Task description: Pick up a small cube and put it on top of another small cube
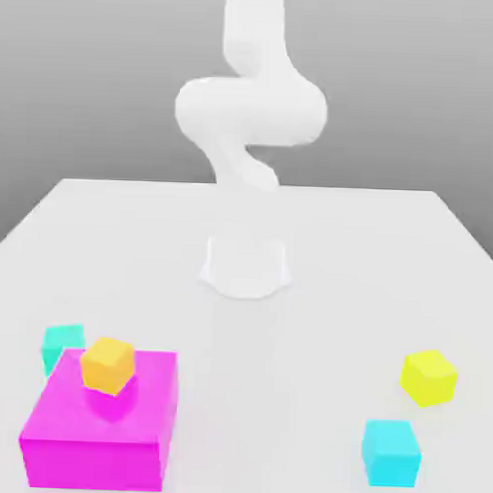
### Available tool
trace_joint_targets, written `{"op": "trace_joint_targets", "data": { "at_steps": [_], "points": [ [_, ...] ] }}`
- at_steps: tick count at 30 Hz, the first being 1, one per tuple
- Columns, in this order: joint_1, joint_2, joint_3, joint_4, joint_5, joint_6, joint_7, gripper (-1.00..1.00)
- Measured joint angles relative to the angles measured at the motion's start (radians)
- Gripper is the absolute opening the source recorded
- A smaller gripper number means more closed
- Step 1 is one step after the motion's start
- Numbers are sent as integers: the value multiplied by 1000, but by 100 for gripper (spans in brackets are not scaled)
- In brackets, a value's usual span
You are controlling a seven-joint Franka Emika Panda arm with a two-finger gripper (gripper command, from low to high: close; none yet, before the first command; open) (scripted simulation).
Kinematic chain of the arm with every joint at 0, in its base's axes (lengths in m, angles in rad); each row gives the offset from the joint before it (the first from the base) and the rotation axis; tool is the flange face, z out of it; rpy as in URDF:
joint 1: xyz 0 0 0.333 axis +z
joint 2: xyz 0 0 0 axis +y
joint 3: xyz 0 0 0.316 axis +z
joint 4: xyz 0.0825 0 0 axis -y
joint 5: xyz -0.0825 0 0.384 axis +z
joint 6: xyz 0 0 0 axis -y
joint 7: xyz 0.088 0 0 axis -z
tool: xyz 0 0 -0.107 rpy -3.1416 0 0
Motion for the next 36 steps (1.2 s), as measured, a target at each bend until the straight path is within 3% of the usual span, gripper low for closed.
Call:
{"op": "trace_joint_targets", "data": {
  "at_steps": [11, 19, 23, 27, 31, 35, 36],
  "points": [
    [187, 317, 79, -137, 173, 160, 11, 0],
    [283, 539, 197, -238, 196, 284, 93, 0],
    [323, 648, 257, -291, 140, 352, 182, 0],
    [390, 757, 275, -345, 5, 421, 327, 0],
    [448, 877, 219, -362, -161, 505, 474, 0],
    [521, 1019, 127, -338, -254, 618, 546, 0],
    [533, 1043, 113, -334, -264, 637, 555, -100]
  ]
}}
